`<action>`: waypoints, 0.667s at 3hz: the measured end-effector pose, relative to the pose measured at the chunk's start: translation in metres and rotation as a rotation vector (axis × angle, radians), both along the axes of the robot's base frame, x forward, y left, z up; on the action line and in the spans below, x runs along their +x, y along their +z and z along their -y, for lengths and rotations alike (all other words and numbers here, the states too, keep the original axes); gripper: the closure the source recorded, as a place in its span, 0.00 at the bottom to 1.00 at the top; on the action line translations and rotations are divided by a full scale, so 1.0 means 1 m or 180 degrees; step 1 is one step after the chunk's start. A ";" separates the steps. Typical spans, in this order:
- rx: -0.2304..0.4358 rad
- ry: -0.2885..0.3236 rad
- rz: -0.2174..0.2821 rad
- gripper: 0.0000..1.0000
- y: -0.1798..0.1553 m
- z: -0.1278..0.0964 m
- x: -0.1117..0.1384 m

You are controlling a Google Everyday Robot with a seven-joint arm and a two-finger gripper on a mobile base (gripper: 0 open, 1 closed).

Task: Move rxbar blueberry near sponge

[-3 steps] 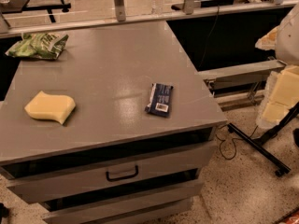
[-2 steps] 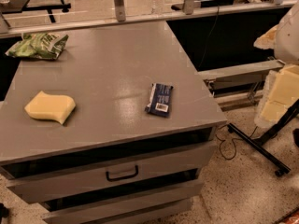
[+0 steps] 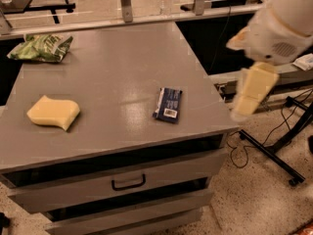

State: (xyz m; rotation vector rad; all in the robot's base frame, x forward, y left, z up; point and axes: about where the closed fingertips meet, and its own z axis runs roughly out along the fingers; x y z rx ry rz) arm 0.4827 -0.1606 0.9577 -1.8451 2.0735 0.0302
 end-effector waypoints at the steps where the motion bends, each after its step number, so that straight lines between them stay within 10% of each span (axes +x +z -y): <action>1: 0.0163 0.0328 -0.0144 0.00 -0.029 -0.062 0.044; 2: 0.0191 0.0432 -0.0243 0.00 -0.051 -0.097 0.071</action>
Offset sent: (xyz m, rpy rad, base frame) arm 0.1007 0.1341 -0.0745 0.0691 0.1166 0.1696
